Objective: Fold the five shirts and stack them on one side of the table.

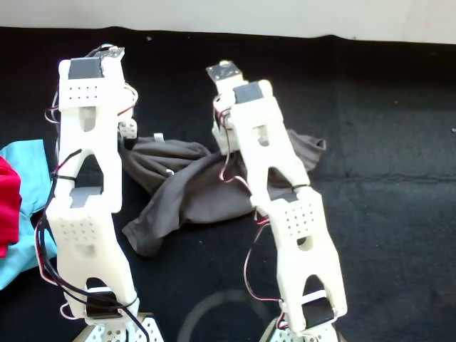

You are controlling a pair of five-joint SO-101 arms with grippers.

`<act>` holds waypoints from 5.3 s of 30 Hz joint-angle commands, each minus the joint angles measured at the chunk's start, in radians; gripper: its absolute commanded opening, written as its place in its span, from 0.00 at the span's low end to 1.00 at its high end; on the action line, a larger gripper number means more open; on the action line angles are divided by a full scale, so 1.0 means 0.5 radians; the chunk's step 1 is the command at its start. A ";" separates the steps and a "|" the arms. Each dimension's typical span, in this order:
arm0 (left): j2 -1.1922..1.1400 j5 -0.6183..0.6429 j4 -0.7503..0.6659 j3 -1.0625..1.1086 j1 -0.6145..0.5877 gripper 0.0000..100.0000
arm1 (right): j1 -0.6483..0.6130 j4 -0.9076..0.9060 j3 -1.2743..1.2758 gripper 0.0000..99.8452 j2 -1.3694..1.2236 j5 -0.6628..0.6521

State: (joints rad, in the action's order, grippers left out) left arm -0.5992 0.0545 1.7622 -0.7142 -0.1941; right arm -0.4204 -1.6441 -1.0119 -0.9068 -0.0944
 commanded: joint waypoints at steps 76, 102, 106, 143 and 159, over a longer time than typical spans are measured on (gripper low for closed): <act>1.026 -0.206 -0.371 1.137 -0.060 0.01 | -0.029 -0.048 1.014 0.36 0.560 -0.166; 1.023 -0.206 -0.427 0.732 -0.054 0.01 | 0.437 -0.238 -0.404 0.01 0.358 -0.163; 1.023 -0.206 -0.313 0.345 -0.054 0.01 | 0.532 -0.238 -0.747 0.01 0.422 -0.163; 1.204 -0.212 -0.249 1.916 0.189 0.01 | 0.480 0.370 2.496 0.01 2.239 -0.252; 1.214 -0.212 -0.672 2.300 0.189 0.01 | 0.358 0.667 1.281 0.17 1.211 -0.236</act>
State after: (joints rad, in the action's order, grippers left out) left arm -0.0084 -0.0407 1.4339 0.4396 -0.1097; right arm -0.2317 -1.2804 -0.0913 -0.1442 -0.2094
